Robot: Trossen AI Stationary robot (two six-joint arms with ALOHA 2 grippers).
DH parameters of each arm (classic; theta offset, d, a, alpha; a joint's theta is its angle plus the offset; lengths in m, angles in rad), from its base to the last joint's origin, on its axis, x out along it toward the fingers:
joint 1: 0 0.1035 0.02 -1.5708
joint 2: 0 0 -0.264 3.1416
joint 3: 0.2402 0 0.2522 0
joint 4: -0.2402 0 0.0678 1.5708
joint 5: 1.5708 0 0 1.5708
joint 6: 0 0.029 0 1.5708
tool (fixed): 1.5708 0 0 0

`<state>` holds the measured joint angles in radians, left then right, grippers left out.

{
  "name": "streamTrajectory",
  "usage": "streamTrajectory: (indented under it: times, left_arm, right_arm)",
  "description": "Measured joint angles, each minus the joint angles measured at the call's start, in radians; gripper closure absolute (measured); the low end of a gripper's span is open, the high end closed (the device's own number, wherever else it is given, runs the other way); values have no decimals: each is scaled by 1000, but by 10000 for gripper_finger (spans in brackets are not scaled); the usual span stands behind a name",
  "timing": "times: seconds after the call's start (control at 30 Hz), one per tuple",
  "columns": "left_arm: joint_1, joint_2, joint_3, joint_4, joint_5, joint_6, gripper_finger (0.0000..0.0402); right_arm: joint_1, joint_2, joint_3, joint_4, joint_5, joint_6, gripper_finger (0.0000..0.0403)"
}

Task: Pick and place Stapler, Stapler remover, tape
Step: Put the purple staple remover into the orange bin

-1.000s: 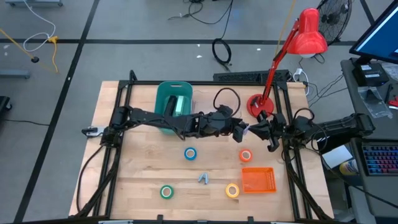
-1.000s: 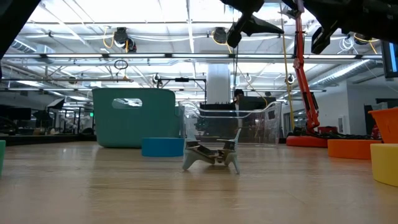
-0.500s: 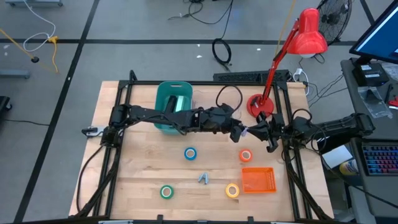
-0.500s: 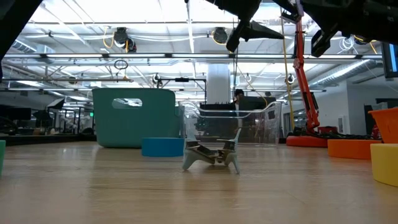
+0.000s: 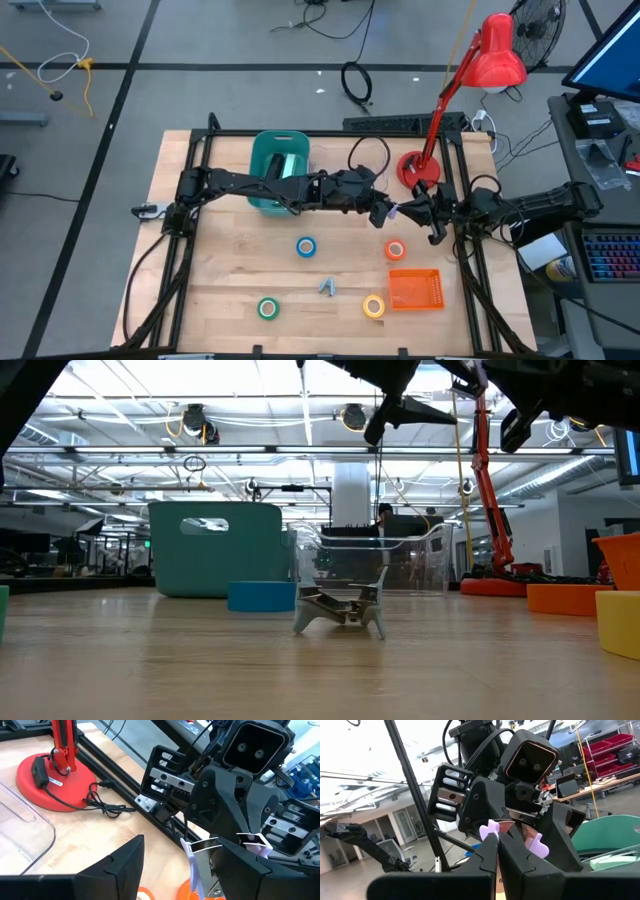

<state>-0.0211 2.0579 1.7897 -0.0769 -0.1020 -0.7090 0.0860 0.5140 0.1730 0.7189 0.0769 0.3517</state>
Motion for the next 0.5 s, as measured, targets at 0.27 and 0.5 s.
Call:
streamTrajectory:
  times: [0.27, 0.5]
  left_arm:
    - [1, 0, 0, 2, 1, 4, 176]
    - [16, 0, 1, -7, 100, 71, 176]
  right_arm:
    - [0, 0, 0, 3, 1, 0, 403]
    - [0, 0, 0, 2, -2, -4, 403]
